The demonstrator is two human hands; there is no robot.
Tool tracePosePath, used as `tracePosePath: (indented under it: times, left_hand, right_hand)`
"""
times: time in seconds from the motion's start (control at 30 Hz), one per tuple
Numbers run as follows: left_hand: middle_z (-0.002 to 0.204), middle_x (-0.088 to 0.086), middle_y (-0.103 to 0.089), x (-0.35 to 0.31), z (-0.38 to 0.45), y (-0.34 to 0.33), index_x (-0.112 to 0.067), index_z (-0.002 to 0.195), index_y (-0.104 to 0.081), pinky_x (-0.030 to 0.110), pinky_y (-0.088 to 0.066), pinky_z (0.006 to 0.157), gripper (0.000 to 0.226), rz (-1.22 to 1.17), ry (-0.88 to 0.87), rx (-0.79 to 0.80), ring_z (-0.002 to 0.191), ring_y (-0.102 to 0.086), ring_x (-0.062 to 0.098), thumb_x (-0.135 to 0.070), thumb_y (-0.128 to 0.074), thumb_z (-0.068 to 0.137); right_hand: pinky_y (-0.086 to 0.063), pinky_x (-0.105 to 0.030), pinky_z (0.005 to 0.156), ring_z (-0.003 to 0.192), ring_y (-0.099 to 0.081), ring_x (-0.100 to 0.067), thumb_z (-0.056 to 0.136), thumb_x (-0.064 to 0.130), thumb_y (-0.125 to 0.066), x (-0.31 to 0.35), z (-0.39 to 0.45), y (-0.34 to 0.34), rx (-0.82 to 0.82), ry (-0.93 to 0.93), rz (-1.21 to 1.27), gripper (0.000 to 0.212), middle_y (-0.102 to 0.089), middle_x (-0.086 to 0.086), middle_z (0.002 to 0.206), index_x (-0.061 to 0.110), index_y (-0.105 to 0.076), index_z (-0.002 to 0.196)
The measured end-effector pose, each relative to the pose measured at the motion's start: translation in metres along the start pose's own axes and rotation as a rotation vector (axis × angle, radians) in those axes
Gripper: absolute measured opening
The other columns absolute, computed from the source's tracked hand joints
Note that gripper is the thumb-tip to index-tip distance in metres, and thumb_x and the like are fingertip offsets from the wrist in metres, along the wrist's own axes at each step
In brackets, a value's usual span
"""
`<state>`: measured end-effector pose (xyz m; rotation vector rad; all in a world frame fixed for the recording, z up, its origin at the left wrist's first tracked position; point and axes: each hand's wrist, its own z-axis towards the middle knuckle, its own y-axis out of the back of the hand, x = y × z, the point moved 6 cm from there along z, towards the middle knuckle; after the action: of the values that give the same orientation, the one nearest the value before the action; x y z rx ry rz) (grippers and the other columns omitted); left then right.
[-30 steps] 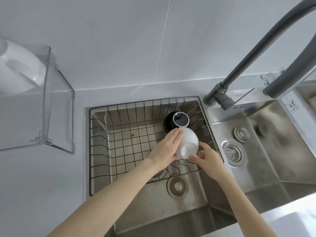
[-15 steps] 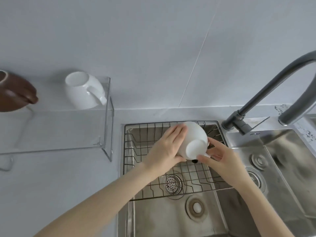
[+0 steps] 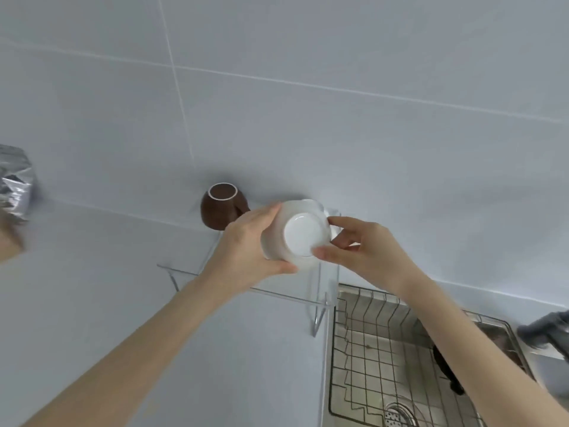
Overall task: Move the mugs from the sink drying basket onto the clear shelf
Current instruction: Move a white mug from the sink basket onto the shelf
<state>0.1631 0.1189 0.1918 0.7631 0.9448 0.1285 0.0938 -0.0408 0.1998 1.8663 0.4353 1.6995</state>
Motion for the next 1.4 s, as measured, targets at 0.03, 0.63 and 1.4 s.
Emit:
tracePosePath:
  times: [0.03, 0.63, 1.4]
  left_hand:
    - [0.13, 0.0, -0.056, 0.014, -0.003, 0.011, -0.016, 0.13, -0.046, 0.006, -0.032, 0.089, 0.093, -0.008, 0.046, -0.002, 0.117, -0.05, 0.01, -0.02, -0.089, 0.047]
    - [0.104, -0.009, -0.065, 0.16, -0.005, 0.064, -0.025, 0.112, -0.06, 0.025, -0.048, 0.091, 0.086, -0.109, 0.461, 0.155, 0.102, -0.062, 0.012, -0.034, -0.083, 0.03]
    - [0.118, -0.002, -0.06, 0.154, 0.005, 0.064, -0.017, 0.119, -0.055, 0.04, -0.043, 0.102, 0.086, 0.096, 0.532, 0.335, 0.118, -0.052, 0.02, -0.038, -0.08, 0.039]
  right_hand:
    - [-0.049, -0.028, 0.085, 0.091, -0.065, -0.016, 0.072, 0.035, -0.073, 0.007, 0.011, -0.014, 0.032, 0.006, -0.002, 0.049, -0.073, -0.006, 0.088, 0.028, -0.056, 0.117]
    - [-0.037, -0.015, 0.056, 0.067, -0.055, -0.009, 0.073, 0.036, -0.072, 0.014, 0.117, -0.149, 0.212, -0.035, 0.046, 0.041, -0.058, 0.01, 0.059, 0.016, -0.064, 0.108]
    - [-0.036, -0.031, 0.075, 0.073, -0.046, -0.014, 0.073, 0.059, -0.053, 0.009, 0.111, -0.145, 0.297, -0.061, 0.182, 0.058, -0.054, 0.003, 0.07, 0.002, -0.06, 0.076]
